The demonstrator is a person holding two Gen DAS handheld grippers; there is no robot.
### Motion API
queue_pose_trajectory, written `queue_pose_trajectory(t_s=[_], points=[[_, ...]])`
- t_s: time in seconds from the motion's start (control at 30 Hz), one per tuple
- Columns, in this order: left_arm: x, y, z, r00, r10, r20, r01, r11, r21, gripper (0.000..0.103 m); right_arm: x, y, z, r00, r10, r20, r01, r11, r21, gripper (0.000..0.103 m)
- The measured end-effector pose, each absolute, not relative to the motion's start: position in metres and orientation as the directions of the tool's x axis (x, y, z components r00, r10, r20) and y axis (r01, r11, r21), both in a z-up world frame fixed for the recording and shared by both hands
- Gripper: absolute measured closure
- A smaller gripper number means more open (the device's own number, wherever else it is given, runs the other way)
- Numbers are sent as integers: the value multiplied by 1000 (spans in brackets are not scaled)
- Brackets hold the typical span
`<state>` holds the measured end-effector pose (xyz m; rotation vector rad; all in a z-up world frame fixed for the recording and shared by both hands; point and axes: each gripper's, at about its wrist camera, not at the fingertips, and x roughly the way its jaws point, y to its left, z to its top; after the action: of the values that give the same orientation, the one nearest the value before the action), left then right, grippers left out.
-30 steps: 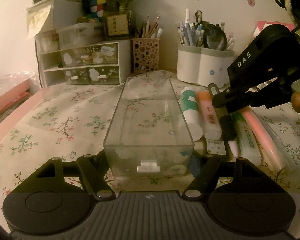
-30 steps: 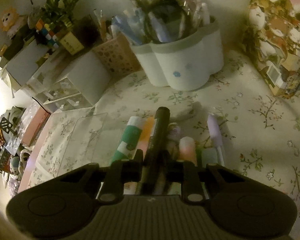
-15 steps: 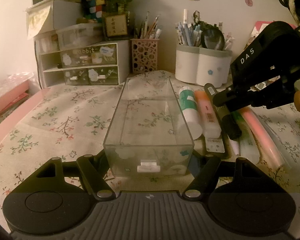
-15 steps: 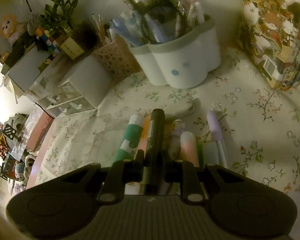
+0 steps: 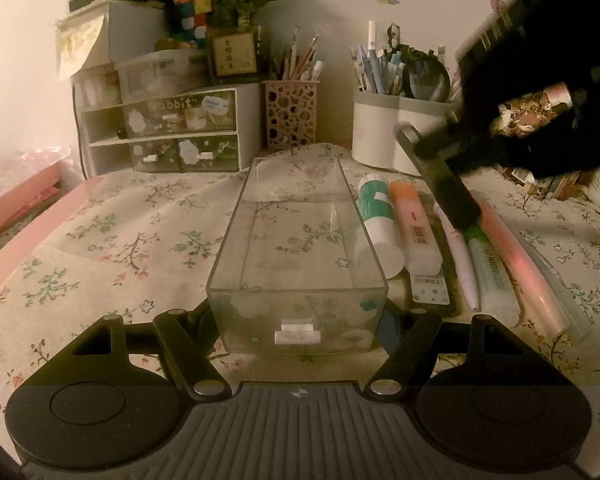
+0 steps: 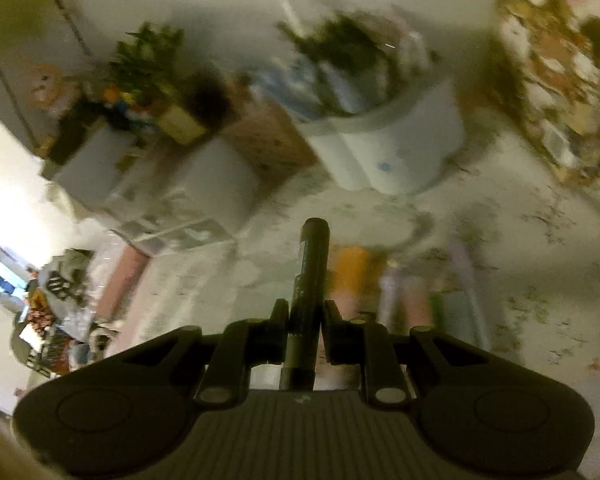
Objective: Organize stationery
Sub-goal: 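Lower the black marker into the clear plastic box and open the right gripper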
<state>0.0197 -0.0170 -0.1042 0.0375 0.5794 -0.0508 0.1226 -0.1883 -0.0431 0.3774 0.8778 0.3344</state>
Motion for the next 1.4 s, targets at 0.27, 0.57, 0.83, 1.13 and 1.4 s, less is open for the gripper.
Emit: queue_pose_trajectory(t_s=[0.27,0.57,0.83,1.13,1.4], points=[[19,-15,-104,837,-44,-546,68,997,23,30,138,-131,-43,489,536,-689,-219,840,497,97],[21,-14,-104,836,-54,-546,78,997,22,30,145,-94,-74,400,486,-777,-186,873,451,97],[22,-13,-104,836,-56,-546,80,997,21,30,150,-98,-85,346,537,-769,-179,842,508,97],[21,-14,-104,836,-56,-545,80,997,21,30,141,-129,-62,456,522,-721,-181,848,499,97],[21,-14,-104,836,-56,-545,80,997,22,30,144,-167,-70,515,383,-767,-63,909,412,94]])
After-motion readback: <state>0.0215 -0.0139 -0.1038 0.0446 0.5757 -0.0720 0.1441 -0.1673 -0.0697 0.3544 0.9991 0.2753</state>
